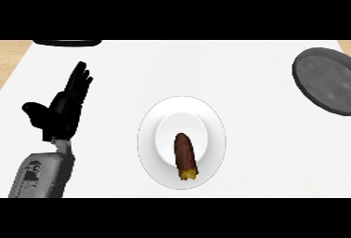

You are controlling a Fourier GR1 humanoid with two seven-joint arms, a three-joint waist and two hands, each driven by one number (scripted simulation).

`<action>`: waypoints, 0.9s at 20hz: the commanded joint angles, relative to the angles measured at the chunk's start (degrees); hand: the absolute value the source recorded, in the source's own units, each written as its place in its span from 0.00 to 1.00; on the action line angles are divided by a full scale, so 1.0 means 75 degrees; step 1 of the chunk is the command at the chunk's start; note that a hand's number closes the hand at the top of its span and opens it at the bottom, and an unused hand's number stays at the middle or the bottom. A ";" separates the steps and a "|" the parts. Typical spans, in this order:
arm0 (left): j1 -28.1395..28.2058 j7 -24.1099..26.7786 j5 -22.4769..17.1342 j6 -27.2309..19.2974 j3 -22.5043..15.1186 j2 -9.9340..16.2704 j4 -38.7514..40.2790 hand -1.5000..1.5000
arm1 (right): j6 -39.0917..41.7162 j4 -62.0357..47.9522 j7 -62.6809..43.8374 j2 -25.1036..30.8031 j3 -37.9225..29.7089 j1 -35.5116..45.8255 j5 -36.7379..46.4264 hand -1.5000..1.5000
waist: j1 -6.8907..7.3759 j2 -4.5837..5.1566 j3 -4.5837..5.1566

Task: Pick the cupcake from the plate and place it in the pan

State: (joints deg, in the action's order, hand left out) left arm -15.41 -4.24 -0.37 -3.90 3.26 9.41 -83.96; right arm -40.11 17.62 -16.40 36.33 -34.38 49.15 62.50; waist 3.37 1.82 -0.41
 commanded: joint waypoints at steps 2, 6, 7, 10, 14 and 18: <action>-0.0269 -0.0005 -0.0141 0.0194 0.0210 0.0212 0.0314 0.50 | 0.0083 -0.0514 0.0592 -0.0074 -0.0737 -0.0147 -0.0848 0.00 | 0.0036 0.0063 -0.0012; -0.0190 -0.0104 -0.0080 0.0093 0.0108 0.0125 0.0021 0.50 | 0.1698 -0.0728 0.1556 -0.0012 -0.1538 -0.0088 -0.1936 0.00 | -0.0005 0.0021 -0.0038; -0.0016 0.0030 -0.0066 0.0124 0.0088 0.0109 0.0048 0.50 | 0.1731 -0.0735 0.1815 -0.0108 -0.1697 -0.0190 -0.2126 0.00 | 0.0013 0.0018 -0.0032; -0.0041 -0.0030 0.0019 0.0082 0.0021 0.0101 -0.0036 0.50 | 0.1681 -0.0743 0.2326 0.0012 -0.1742 -0.0413 -0.2172 0.00 | 0.0078 0.0027 -0.0021; 0.0125 0.0080 -0.0027 0.0097 0.0062 0.0063 -0.0028 0.50 | 0.1209 -0.0367 0.3260 -0.0127 -0.2100 -0.0418 -0.2625 0.00 | 0.0030 -0.0027 -0.0010; -0.0066 -0.0116 -0.0013 -0.0026 0.0089 -0.0010 0.0081 0.50 | 0.0418 0.0070 0.4145 -0.0584 -0.2718 -0.0394 -0.3393 0.00 | -0.0144 -0.0087 0.0007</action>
State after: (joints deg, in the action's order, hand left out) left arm -15.20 -4.46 -0.69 -3.27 3.77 9.87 -84.20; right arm -33.12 15.61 8.85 34.09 -51.22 46.04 41.51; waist 3.18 1.50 -0.47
